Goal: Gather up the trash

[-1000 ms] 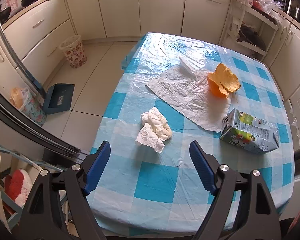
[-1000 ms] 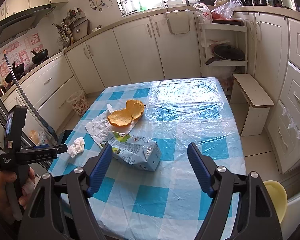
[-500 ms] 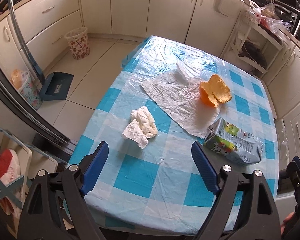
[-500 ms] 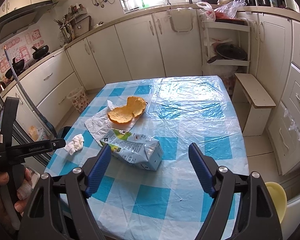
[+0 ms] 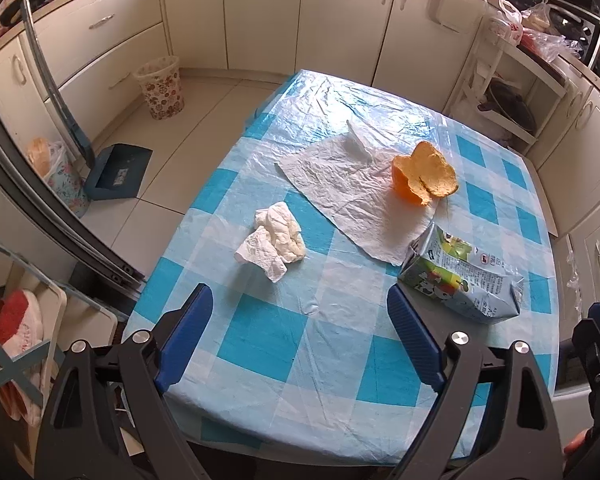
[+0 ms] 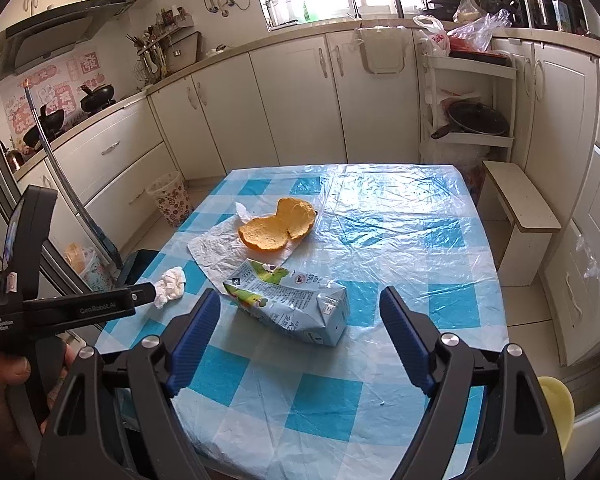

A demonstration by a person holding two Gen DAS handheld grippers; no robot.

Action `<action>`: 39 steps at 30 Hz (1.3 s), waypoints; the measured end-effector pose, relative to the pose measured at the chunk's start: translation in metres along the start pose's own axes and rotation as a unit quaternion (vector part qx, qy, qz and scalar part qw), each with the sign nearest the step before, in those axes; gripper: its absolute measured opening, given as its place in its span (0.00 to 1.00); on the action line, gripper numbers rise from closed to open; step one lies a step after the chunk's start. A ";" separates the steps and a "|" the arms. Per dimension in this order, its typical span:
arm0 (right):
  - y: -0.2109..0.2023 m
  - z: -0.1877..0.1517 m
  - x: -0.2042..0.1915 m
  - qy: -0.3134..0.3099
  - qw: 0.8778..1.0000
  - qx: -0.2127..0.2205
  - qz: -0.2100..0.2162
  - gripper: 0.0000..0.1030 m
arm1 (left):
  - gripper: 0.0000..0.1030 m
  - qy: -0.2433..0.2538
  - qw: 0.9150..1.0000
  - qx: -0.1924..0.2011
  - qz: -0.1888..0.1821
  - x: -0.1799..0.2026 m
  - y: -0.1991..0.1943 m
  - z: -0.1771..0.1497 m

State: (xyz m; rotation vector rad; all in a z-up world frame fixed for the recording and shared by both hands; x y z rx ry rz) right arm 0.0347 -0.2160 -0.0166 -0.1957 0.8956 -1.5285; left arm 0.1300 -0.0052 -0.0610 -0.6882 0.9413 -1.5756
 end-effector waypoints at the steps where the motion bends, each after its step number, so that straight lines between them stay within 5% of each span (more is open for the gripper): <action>1: -0.002 0.001 0.002 0.003 1.000 0.002 0.002 0.77 | 0.83 0.004 1.000 0.001 0.001 0.004 0.000 0.000; 17: -0.032 0.015 0.047 0.078 0.996 0.010 0.032 0.78 | 0.84 0.033 0.999 -0.018 0.033 0.031 0.014 -0.004; 31: -0.027 0.018 0.032 0.041 0.999 0.007 0.031 0.78 | 0.84 0.055 0.998 -0.029 0.023 0.021 0.020 -0.008; 39: 0.022 0.048 -0.001 -0.032 0.999 -0.022 0.023 0.78 | 0.84 0.016 0.998 -0.059 -0.003 -0.022 0.042 -0.005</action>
Point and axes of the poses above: each gripper's, at about its wrist camera, not at the fingertips, and y roughly the way its jaws point, x to its right, z to its top, the point moved 3 cm from there along y, roughly the way its jaws point, and after that the axes turned 13 degrees about y, right-handed, at the moved point
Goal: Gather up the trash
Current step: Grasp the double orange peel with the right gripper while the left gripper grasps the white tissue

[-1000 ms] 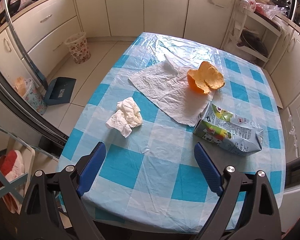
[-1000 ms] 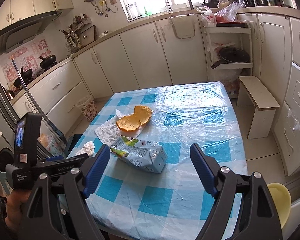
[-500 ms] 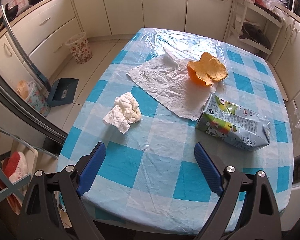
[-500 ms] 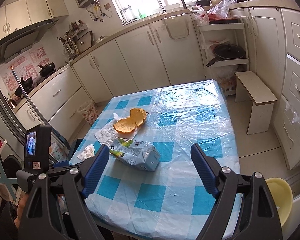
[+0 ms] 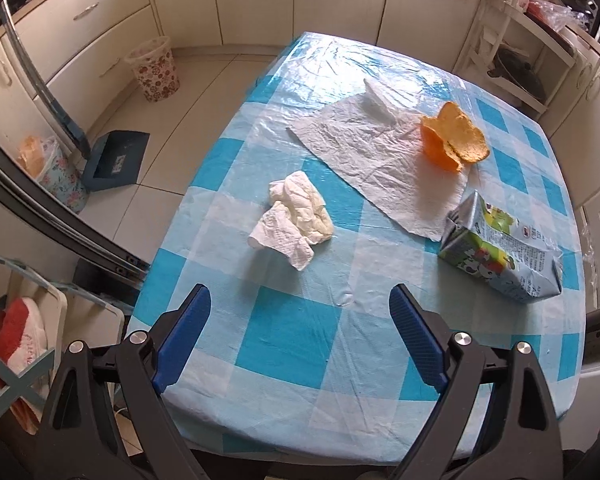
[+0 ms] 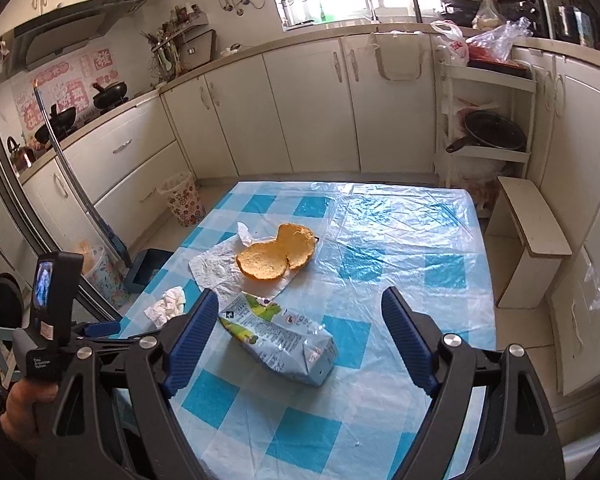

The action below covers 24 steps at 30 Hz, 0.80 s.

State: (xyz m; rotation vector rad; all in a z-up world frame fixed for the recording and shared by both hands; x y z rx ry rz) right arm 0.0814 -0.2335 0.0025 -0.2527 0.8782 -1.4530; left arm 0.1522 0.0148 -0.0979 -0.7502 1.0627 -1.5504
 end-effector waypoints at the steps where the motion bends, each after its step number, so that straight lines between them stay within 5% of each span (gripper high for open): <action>1: 0.013 0.006 -0.003 -0.009 1.000 -0.008 -0.002 0.78 | 0.84 -0.006 1.000 -0.004 -0.003 -0.004 0.003 0.001; 7: 0.098 0.035 0.000 -0.032 0.997 -0.067 -0.029 0.78 | 0.84 0.001 0.999 -0.011 -0.032 -0.006 0.013 0.008; 16: 0.192 0.031 0.012 -0.012 0.986 -0.162 -0.021 0.77 | 0.85 0.019 0.999 -0.030 -0.030 0.000 0.034 0.025; 20: 0.198 0.034 0.009 -0.005 0.984 -0.177 -0.002 0.65 | 0.85 0.027 0.998 -0.039 -0.028 0.004 0.044 0.028; 22: 0.202 0.033 0.010 0.005 0.982 -0.189 0.006 0.49 | 0.85 0.035 0.998 -0.043 -0.022 0.008 0.049 0.029; 24: 0.205 0.028 0.011 0.013 0.979 -0.204 0.014 0.21 | 0.84 0.036 0.998 -0.043 -0.022 0.009 0.052 0.028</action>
Point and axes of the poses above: each gripper's, at about its wrist camera, not at the fingertips, and y roughly the way its jaws point, x to its right, z to its top, the point moved 3 cm from there along y, roughly the way its jaws point, and after that the axes turned 13 degrees about y, right-handed, at the moved point
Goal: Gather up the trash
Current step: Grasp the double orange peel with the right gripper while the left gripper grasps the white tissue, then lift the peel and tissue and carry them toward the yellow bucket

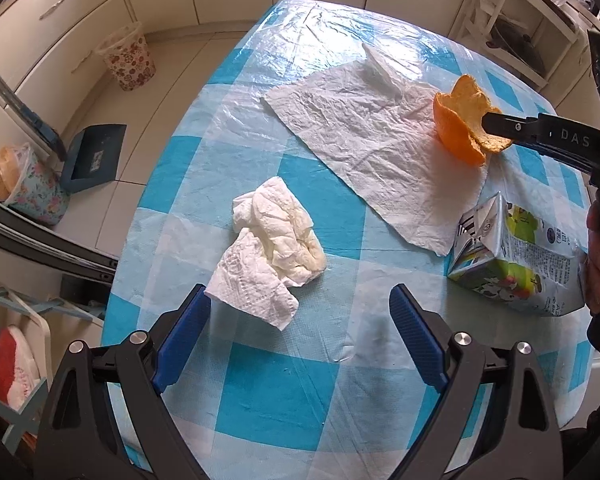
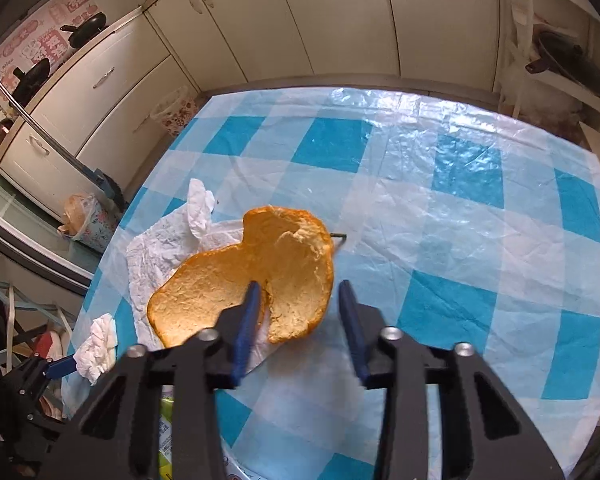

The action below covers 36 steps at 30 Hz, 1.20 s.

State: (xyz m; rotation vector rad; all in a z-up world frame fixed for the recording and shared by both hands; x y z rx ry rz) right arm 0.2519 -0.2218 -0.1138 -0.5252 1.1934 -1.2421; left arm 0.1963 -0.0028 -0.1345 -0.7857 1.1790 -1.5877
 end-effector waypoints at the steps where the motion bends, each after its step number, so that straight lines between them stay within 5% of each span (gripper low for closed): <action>1: 0.000 -0.002 -0.001 -0.001 1.000 -0.002 0.002 0.14 | 0.84 0.002 1.000 0.004 0.001 0.001 0.000 0.000; 3: -0.005 -0.004 -0.002 0.001 1.000 0.001 0.014 0.09 | 0.71 0.004 1.000 0.013 0.001 0.003 -0.004 0.001; 8: -0.028 -0.005 -0.003 0.015 0.999 0.025 0.037 0.05 | 0.17 -0.020 0.999 0.020 -0.039 -0.002 -0.011 -0.003; 11: -0.046 -0.007 -0.005 0.017 0.998 0.040 0.048 0.05 | 0.08 -0.037 0.997 0.027 -0.062 -0.008 -0.016 -0.008; 24: -0.113 -0.019 -0.001 0.007 0.991 0.125 0.051 0.05 | 0.04 -0.043 0.993 0.080 -0.080 -0.013 -0.048 -0.015; 36: -0.161 -0.027 0.019 0.023 0.981 0.192 0.031 0.05 | 0.03 -0.002 0.974 0.184 -0.128 0.008 -0.103 -0.015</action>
Point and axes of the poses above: each gripper's, at about its wrist camera, not at the fingertips, and y roughly the way its jaws point, x to its right, z to its top, the point moved 3 cm from there along y, roughly the way its jaws point, and after that the axes turned 13 degrees about y, right-handed, at the moved point
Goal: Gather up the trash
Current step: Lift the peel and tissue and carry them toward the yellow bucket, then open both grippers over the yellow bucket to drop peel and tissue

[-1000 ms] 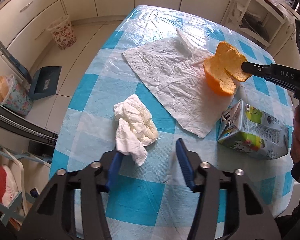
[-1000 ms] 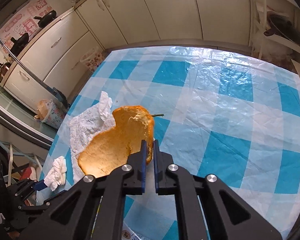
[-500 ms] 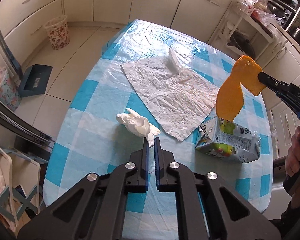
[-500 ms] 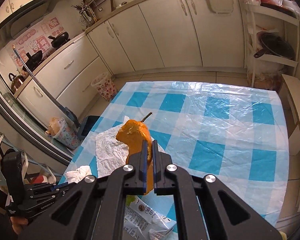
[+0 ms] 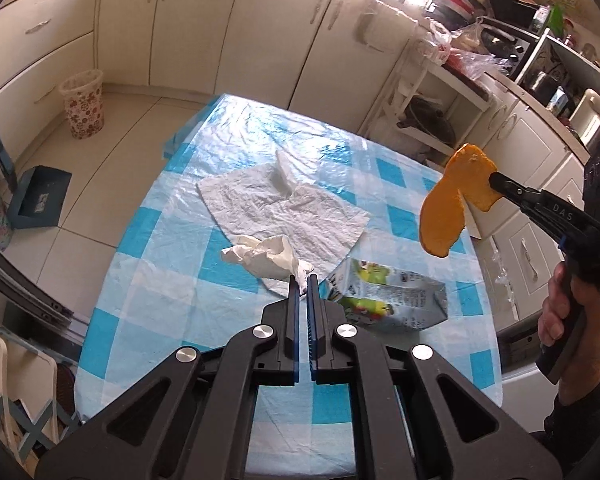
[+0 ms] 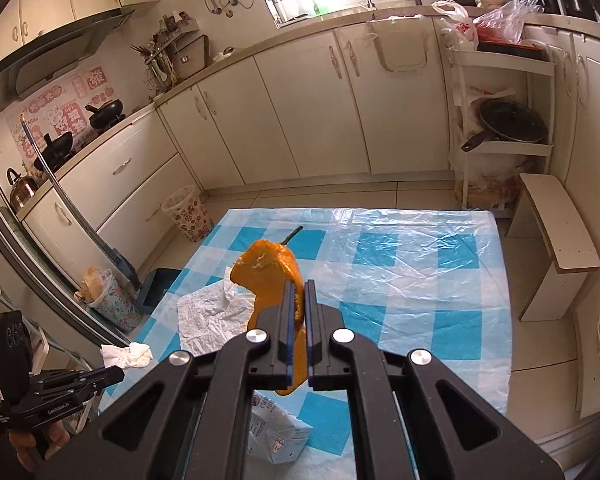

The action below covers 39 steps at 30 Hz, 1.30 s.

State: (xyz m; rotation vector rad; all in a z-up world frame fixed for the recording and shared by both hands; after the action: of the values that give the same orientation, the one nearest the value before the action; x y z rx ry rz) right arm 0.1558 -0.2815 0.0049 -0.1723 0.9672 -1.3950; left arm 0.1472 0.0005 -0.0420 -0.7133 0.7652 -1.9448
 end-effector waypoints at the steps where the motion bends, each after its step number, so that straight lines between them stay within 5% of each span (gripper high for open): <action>1: -0.005 0.000 0.002 0.003 1.000 0.004 0.000 0.05 | 0.03 0.008 1.000 0.007 -0.003 0.006 -0.004 0.001; 9: -0.057 -0.012 0.019 0.026 0.999 0.044 -0.004 0.05 | 0.03 0.076 0.995 0.041 -0.048 0.059 -0.024 0.000; 17: -0.142 -0.039 0.045 0.032 0.992 0.111 -0.059 0.05 | 0.03 0.153 0.979 0.048 -0.123 0.149 -0.036 -0.010; 26: -0.211 -0.107 0.125 0.048 0.976 0.116 -0.180 0.05 | 0.03 0.243 0.949 0.016 -0.202 0.268 -0.023 -0.036; 37: -0.187 -0.177 0.235 0.112 0.956 0.051 -0.267 0.06 | 0.03 0.337 0.899 -0.066 -0.271 0.415 0.048 -0.076; 38: -0.184 -0.183 0.247 0.123 0.953 0.041 -0.273 0.12 | 0.04 0.344 0.894 -0.082 -0.275 0.427 0.060 -0.083; 39: -0.182 -0.187 0.258 0.135 0.950 0.037 -0.280 0.29 | 0.04 0.351 0.889 -0.100 -0.277 0.439 0.073 -0.091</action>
State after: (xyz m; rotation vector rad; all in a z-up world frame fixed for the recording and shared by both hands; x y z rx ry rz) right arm -0.1336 -0.4691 -0.1183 -0.2143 1.1405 -2.0131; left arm -0.0688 -0.3978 -0.0775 -0.3394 1.3189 -2.7316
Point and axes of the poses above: each gripper's, at about its wrist camera, not at the fingertips, and y roughly the way its jaws point, x to its right, z to its top, the point moved 3 cm from there along y, roughly the way its jaws point, and after that the axes turned 13 degrees about y, right-handed, at the moved point
